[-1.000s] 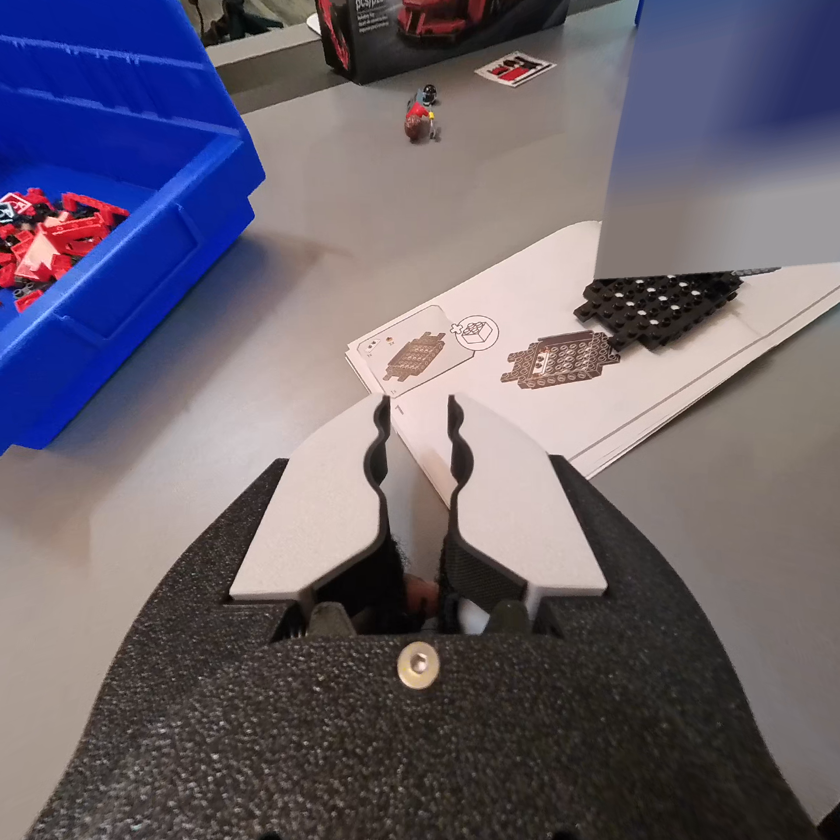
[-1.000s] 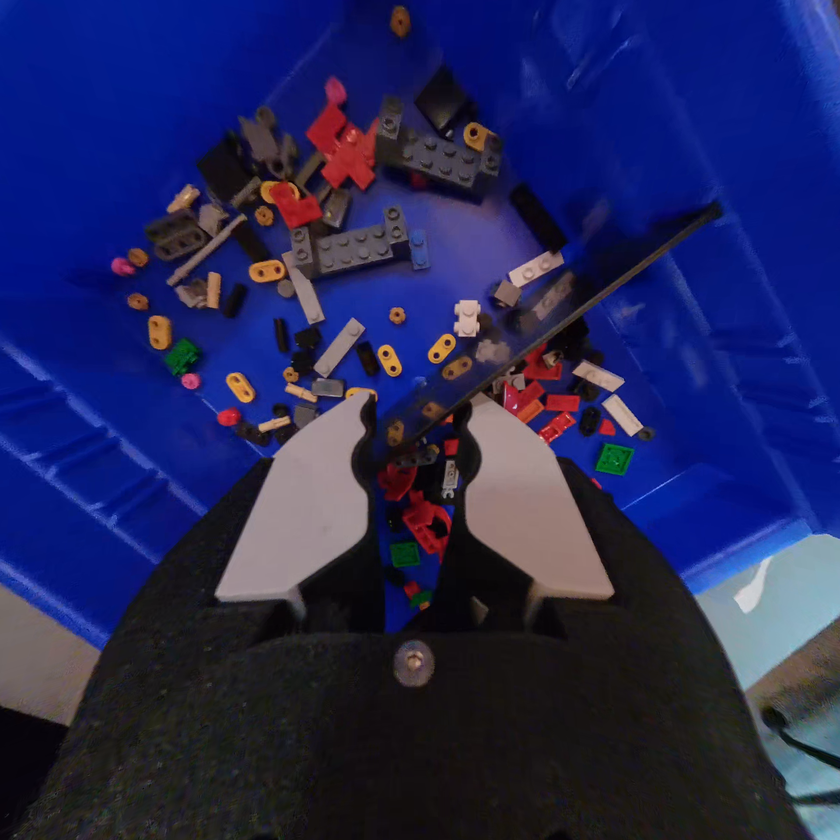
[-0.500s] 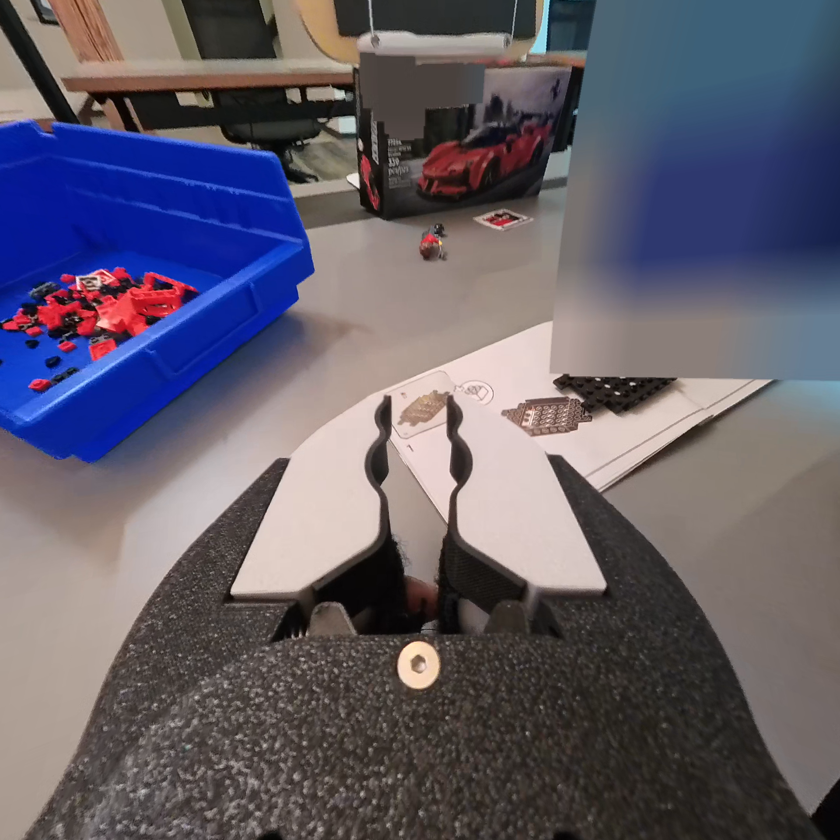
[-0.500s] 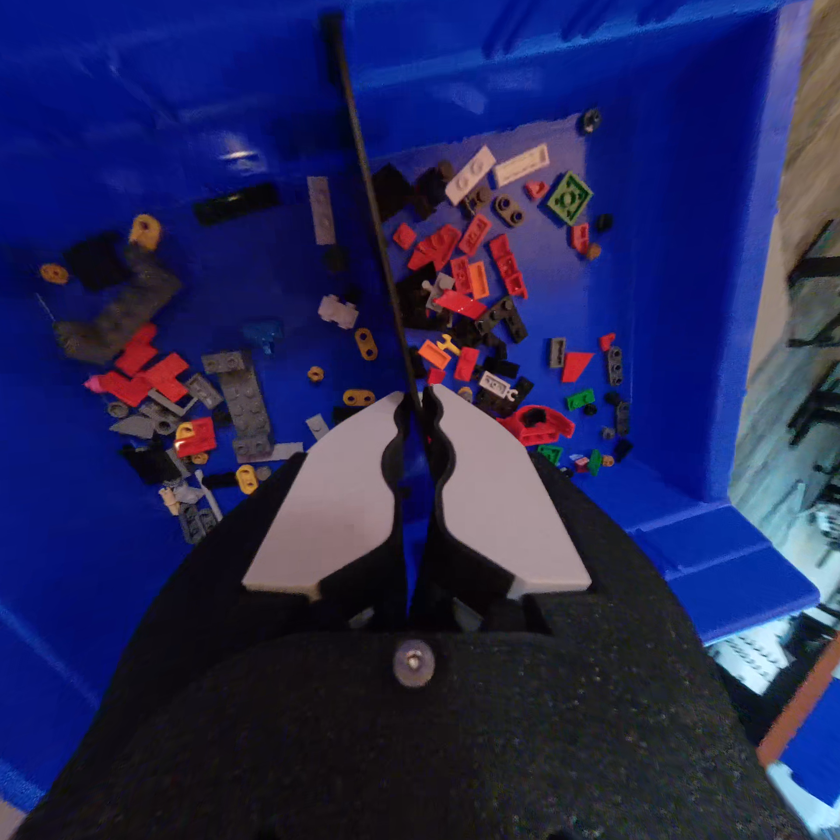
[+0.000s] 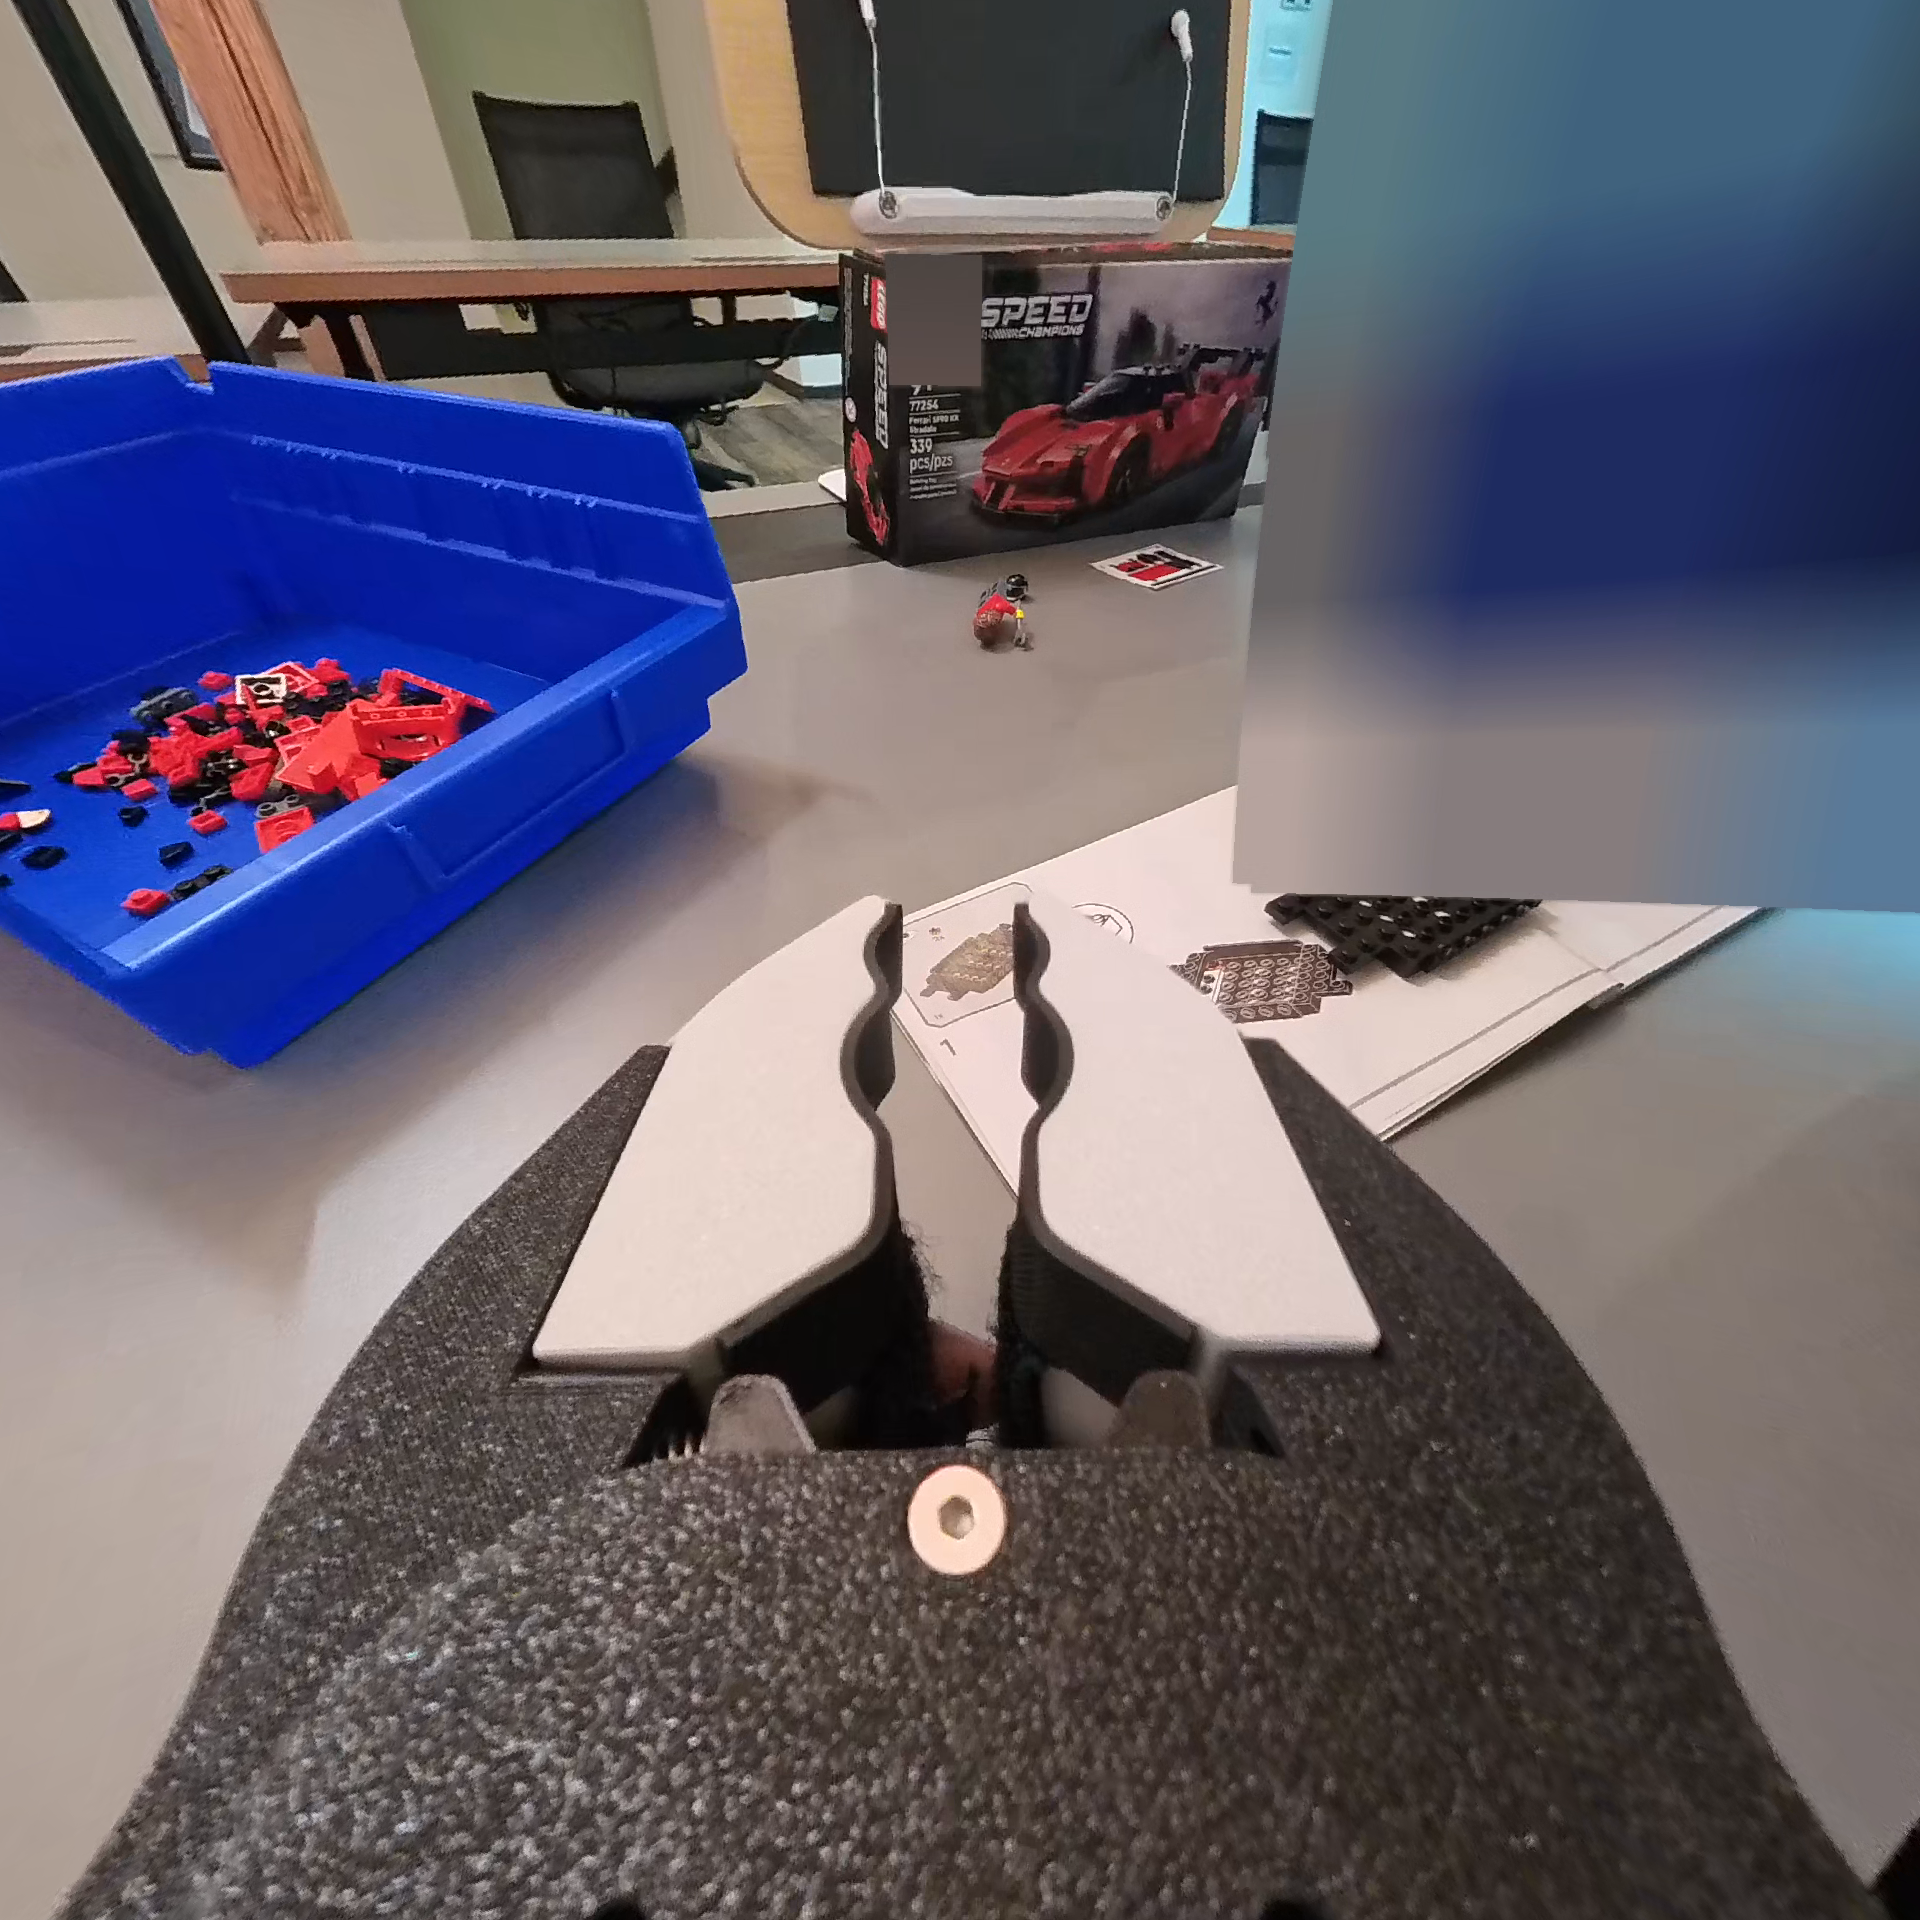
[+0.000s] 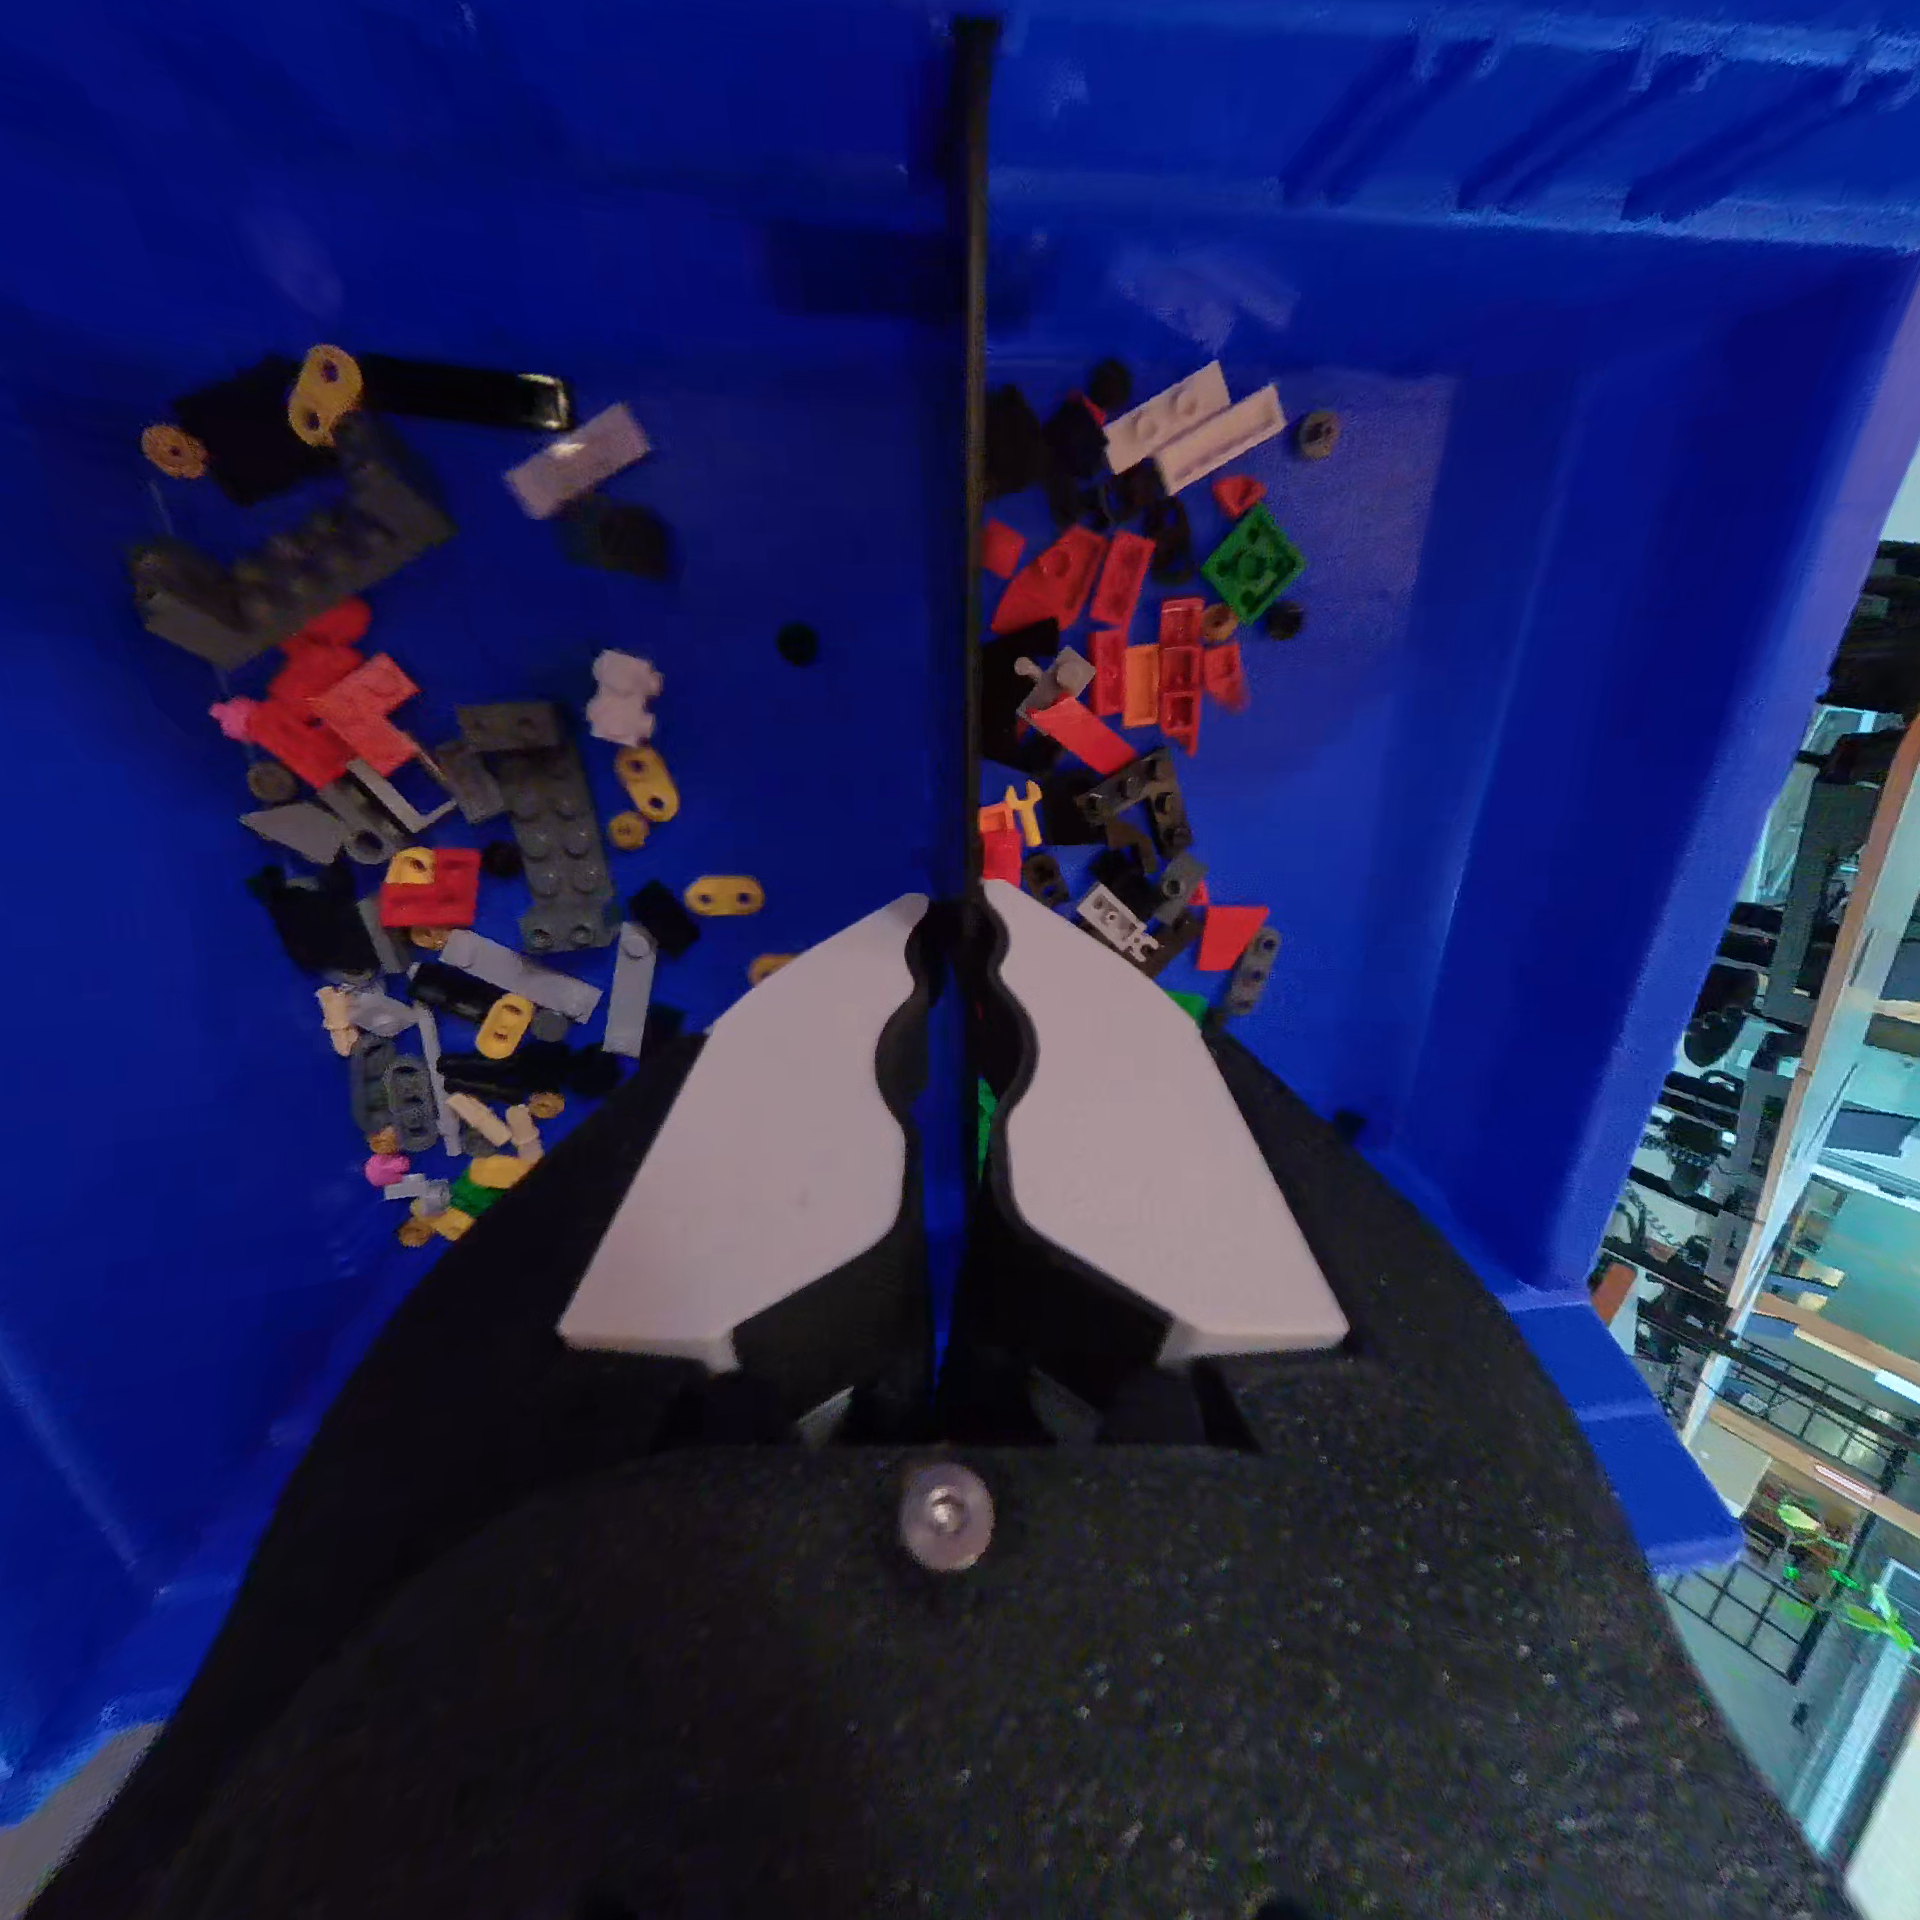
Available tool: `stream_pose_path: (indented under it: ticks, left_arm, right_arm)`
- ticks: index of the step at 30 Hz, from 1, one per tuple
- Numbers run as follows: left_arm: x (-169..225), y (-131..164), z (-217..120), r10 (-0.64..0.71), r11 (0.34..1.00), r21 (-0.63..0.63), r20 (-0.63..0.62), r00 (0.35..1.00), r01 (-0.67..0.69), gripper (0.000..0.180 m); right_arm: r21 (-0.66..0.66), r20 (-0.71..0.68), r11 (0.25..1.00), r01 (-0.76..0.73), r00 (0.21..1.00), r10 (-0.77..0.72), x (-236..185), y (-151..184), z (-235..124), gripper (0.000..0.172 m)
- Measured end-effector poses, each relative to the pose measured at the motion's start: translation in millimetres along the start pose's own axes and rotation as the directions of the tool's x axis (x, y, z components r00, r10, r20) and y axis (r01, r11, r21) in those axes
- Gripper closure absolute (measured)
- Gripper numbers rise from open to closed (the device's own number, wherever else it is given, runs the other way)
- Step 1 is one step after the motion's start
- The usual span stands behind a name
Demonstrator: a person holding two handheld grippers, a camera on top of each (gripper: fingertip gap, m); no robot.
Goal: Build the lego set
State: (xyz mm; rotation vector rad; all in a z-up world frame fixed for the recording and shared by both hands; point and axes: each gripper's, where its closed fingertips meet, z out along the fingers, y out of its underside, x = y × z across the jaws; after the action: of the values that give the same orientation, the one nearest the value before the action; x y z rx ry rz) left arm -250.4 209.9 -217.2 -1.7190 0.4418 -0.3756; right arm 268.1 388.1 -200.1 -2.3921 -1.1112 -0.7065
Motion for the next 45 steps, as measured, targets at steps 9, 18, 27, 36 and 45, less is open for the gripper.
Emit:
stream_pose_path:
  ticks: [9,18,27,36,45]
  left_arm:
    - [1,3,3,0.008,1.000,-0.029,-0.003,1.000,-0.008,0.161]
    - [-2,2,2,-0.023,0.999,-0.024,0.001,1.000,0.023,0.161]
    - [-5,3,2,-0.029,0.999,-0.026,0.015,0.999,0.029,0.162]
    - [-1,8,6,-0.005,0.997,-0.071,0.002,1.000,0.005,0.161]
    - [3,15,11,0.026,0.991,-0.129,-0.012,1.000,-0.027,0.161]
  right_arm:
    - [0.008,0.273,0.993,-0.119,0.955,0.112,-15,-1,32,0.167]
    - [0.160,0.423,0.971,-0.175,0.901,0.093,-15,-21,21,0.145]
    - [0.354,0.398,0.927,-0.122,0.917,-0.031,-72,-75,17,0.171]
    - [0.169,0.590,0.980,-0.109,0.807,-0.012,-109,-62,42,0.139]
    - [0.200,0.595,0.973,-0.113,0.803,-0.029,-112,-65,45,0.142]
